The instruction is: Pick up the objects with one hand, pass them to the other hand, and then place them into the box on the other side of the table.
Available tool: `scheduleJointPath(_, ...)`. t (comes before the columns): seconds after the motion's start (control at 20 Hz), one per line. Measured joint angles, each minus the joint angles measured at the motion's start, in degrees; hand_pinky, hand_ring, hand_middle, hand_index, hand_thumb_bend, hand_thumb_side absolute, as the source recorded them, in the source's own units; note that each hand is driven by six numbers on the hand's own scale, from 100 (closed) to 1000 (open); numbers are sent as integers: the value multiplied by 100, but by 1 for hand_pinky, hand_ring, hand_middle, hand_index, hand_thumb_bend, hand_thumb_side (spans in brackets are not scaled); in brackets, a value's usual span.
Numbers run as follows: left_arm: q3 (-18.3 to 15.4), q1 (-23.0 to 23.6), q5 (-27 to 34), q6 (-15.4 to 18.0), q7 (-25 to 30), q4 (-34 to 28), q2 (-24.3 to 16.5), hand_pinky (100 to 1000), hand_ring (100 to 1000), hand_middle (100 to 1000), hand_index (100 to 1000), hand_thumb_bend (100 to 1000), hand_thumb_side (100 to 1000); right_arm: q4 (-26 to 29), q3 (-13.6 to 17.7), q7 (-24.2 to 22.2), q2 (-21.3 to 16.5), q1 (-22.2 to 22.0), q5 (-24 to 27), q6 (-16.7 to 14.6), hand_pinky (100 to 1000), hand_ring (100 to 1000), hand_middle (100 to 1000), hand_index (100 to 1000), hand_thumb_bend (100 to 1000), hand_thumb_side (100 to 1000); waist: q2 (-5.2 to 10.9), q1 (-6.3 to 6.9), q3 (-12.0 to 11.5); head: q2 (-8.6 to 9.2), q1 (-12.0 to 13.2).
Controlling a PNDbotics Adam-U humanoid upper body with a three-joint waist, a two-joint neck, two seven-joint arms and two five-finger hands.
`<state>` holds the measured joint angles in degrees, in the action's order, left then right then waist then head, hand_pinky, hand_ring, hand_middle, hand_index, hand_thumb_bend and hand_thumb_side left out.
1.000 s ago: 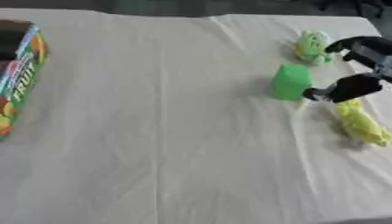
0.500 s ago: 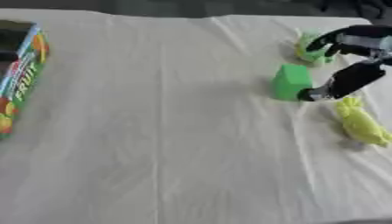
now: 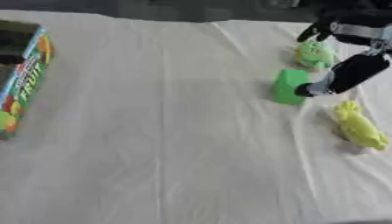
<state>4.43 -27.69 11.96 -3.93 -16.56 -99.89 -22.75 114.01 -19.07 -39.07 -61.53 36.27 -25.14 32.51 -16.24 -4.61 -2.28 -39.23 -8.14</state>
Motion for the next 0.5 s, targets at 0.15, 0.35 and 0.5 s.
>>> scheduleJointPath(0.15, 0, 0, 0, 0, 0, 2, -21, 609, 738, 798, 763, 201, 810, 0, -40, 5, 46, 1, -39, 5, 954, 928, 936, 916, 561, 386, 0, 7, 5, 0, 0)
scheduleJointPath(0.35, -1, 0, 0, 0, -1, 19, -37, 610, 738, 798, 762, 201, 809, 0, -49, 58, 112, -7, -148, 58, 956, 934, 942, 917, 570, 384, 0, 30, 1, 0, -4)
scheduleJointPath(0.5, -2, 0, 0, 0, -5, 28, -37, 610, 738, 798, 762, 201, 810, 0, -76, 114, 151, -70, -261, 114, 958, 935, 943, 917, 571, 380, 0, 36, -8, 0, -12)
